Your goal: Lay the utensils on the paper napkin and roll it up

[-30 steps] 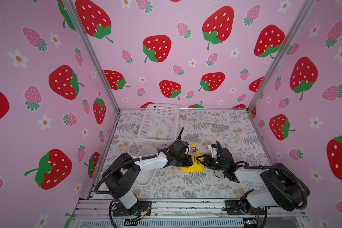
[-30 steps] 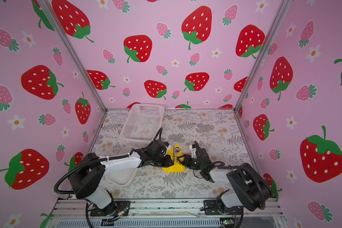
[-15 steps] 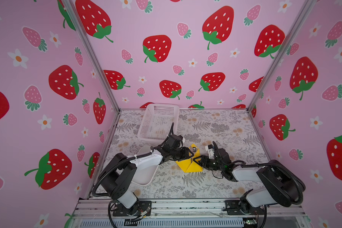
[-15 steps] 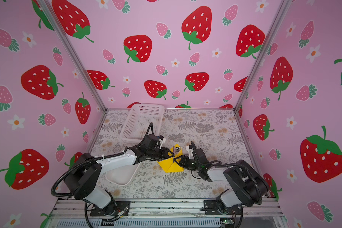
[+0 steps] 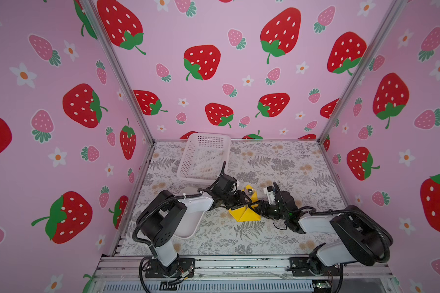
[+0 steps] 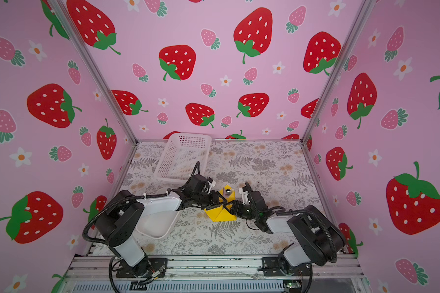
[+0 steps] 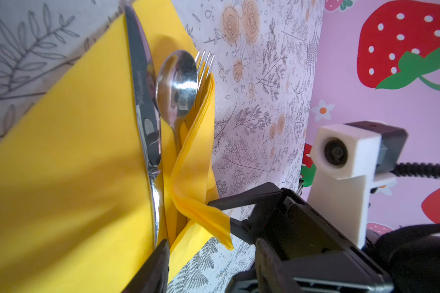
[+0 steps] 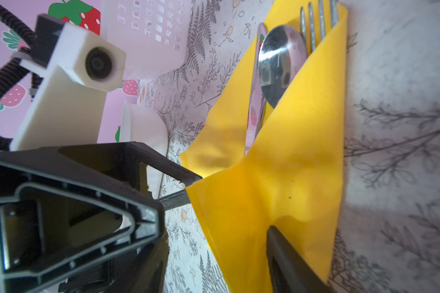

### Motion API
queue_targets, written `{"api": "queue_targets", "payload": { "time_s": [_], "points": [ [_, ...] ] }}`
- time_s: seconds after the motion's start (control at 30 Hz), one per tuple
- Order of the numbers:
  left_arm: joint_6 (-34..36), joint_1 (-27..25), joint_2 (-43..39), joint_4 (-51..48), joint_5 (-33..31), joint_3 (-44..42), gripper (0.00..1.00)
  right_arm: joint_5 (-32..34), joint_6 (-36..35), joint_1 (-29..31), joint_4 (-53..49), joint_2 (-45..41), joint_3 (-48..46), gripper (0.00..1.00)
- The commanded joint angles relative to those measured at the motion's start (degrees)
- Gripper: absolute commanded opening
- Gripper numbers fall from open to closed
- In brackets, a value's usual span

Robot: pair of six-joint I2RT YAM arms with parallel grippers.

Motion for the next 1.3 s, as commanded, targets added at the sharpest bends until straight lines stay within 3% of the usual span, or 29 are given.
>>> {"api": "queue_targets", "payload": {
  "time_s": [0.0, 0.23, 0.73, 1.03, 1.27],
  "points": [
    [-2.3, 0.0, 1.1, 1.9, 2.0, 2.5, 0.55, -0.5, -0.7, 0.2, 0.8, -0.6, -0.3, 0.63],
    [-3.5, 0.0, 3.3, 2.5, 2.7, 3.1, 0.53, -1.4, -0.9, 0.2, 1.1, -0.3, -0.3, 0.63],
    [-2.2, 0.0, 4.1, 2.1, 3.3, 3.4, 0.17, -1.0, -1.4, 0.2, 0.3, -1.8, -1.1, 0.63],
    [-1.1, 0.0, 2.9, 0.6, 3.1, 3.2, 0.01, 0.8, -1.5, 0.1, -1.8, -4.0, -1.9, 0.64],
    [-0.7, 0.0, 0.7, 0.7, 2.5, 1.7, 0.0, 3.7, -2.1, 0.0, -7.1, -6.9, -2.3, 0.63]
  ]
}}
